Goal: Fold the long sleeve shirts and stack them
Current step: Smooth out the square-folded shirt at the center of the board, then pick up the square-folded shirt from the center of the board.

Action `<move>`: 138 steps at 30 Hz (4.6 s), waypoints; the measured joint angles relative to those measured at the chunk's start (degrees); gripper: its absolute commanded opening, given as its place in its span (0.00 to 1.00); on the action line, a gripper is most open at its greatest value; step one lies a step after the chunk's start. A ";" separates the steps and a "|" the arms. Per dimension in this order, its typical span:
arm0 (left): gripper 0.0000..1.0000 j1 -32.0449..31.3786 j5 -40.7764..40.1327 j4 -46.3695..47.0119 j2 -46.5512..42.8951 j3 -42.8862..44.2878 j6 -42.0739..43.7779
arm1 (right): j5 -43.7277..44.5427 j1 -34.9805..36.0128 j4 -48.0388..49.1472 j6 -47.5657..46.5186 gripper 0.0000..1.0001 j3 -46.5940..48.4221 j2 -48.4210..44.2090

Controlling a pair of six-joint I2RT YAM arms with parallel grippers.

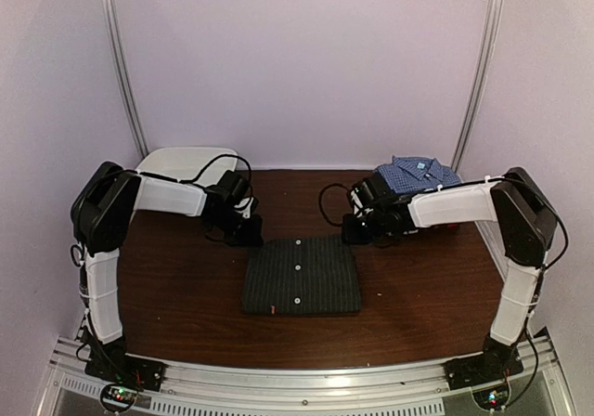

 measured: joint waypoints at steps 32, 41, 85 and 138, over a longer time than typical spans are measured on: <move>0.46 0.00 0.98 -5.64 -12.15 -0.55 1.29 | 6.19 -0.94 -5.07 -2.95 0.37 -3.61 -11.69; 0.48 0.00 8.59 -0.74 -23.91 -19.32 -1.75 | 6.56 10.64 -4.98 -0.15 0.37 -7.21 -14.43; 0.05 -6.51 13.18 14.71 -16.24 -27.96 -13.09 | 10.38 12.83 -0.15 6.03 0.35 -21.20 -14.05; 0.00 1.53 2.10 -25.05 -39.65 -15.43 7.30 | 5.42 21.66 5.33 7.58 0.23 2.73 8.15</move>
